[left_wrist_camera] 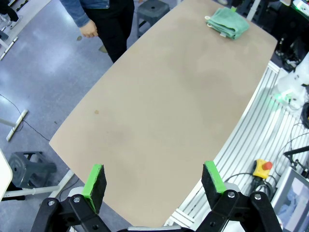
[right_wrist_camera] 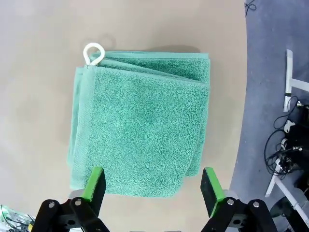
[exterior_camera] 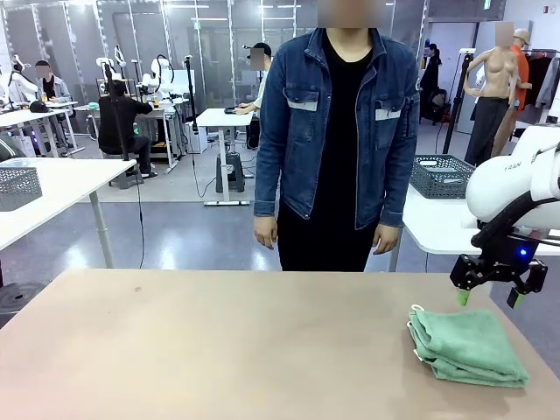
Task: Fold the towels and place them in the basket.
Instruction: Stack the folded Towel with hook on the right side of the table.
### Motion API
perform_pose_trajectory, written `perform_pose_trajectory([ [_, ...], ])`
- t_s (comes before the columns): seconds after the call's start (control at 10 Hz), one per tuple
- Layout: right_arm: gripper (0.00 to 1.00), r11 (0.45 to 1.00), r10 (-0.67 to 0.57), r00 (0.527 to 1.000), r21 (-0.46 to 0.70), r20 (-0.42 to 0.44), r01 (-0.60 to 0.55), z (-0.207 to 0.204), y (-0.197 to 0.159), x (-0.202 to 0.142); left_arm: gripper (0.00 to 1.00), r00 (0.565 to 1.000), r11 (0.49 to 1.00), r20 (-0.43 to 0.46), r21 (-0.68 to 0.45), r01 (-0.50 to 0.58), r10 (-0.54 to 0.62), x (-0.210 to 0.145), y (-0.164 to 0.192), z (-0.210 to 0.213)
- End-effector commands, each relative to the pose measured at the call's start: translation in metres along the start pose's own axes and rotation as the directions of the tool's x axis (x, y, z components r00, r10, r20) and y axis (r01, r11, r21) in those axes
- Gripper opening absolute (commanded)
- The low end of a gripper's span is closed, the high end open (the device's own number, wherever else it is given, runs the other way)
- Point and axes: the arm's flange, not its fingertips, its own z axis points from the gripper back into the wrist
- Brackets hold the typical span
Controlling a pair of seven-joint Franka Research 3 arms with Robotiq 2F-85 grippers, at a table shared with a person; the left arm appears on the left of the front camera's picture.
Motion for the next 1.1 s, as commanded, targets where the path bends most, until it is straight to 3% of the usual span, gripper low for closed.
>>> perform_pose_trajectory([
  [0.0,0.98,1.0,0.0,1.0,0.0,0.0,0.0,0.0,0.0,0.0,1.0,1.0,1.0,-0.003,-0.001,0.018,-0.018,0.0,-0.001,0.001],
  [0.3,0.99,0.995,0.03,0.994,0.095,0.101,-0.04,0.136,-0.021,-0.038,1.0,1.0,1.0,-0.003,-0.001,0.018,-0.018,0.0,-0.001,0.001],
  [0.5,0.99,0.992,0.109,0.986,0.048,0.129,-0.116,0.198,-0.03,-0.071,1.0,1.0,1.0,-0.003,-0.001,0.018,-0.018,0.0,-0.001,0.001],
  [0.7,0.99,0.986,0.155,0.972,0.035,0.176,-0.163,0.243,-0.036,-0.105,1.0,1.0,1.0,-0.003,-0.001,0.018,-0.018,0.0,-0.001,0.001],
  [1.0,0.99,0.938,0.313,0.922,0.077,0.229,-0.338,0.291,-0.039,-0.183,1.0,1.0,1.0,-0.003,-0.001,0.018,-0.018,0.0,-0.001,0.001],
])
